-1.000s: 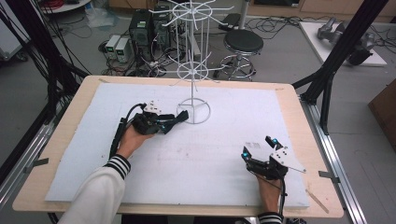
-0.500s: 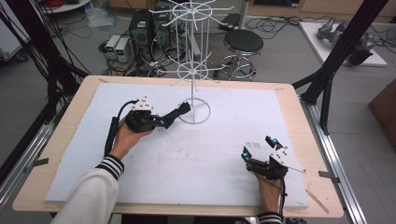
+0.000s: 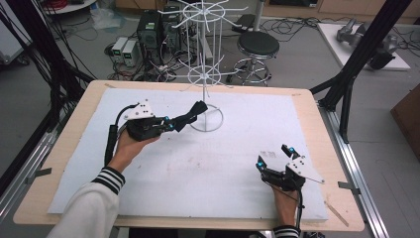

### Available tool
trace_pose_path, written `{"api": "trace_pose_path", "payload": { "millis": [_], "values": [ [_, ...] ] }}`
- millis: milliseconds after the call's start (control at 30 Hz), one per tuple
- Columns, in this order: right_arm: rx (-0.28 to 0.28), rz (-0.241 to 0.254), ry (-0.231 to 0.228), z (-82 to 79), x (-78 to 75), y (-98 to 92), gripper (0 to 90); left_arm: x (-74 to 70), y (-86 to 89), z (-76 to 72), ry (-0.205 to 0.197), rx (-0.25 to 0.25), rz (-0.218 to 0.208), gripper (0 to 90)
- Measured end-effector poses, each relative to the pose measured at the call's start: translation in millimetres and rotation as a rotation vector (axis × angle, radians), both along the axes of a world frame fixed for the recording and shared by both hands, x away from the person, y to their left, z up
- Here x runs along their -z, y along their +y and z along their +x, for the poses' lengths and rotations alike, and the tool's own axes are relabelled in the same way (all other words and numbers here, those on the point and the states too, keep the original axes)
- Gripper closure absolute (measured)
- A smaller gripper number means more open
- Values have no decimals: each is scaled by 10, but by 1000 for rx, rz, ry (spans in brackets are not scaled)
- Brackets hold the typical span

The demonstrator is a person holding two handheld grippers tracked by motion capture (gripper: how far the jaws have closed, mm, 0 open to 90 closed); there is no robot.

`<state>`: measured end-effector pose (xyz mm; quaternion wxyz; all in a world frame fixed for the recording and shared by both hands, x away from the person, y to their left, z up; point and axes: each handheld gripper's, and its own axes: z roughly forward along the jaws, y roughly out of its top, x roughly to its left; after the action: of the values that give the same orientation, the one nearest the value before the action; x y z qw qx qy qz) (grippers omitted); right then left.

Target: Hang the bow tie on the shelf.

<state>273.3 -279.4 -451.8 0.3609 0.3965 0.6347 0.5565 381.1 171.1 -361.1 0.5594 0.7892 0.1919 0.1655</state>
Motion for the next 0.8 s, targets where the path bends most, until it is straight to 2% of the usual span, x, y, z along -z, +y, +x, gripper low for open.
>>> {"api": "trace_pose_path", "payload": {
  "millis": [100,167,400,600,800],
  "values": [
    [0,-1,0,0,0,-1,55,-62,22,-28,-17,8,-8,871],
    [0,-1,0,0,0,-1,55,-171,47,-64,-44,10,-39,871],
    [1,-2,1,-1,0,2,55,-422,83,-109,-102,19,-74,871],
    [1,-2,0,0,0,2,55,-551,100,-96,-126,5,-91,871],
    [2,-1,0,0,0,0,55,-606,108,-75,-132,-3,-99,870]
  ]
}}
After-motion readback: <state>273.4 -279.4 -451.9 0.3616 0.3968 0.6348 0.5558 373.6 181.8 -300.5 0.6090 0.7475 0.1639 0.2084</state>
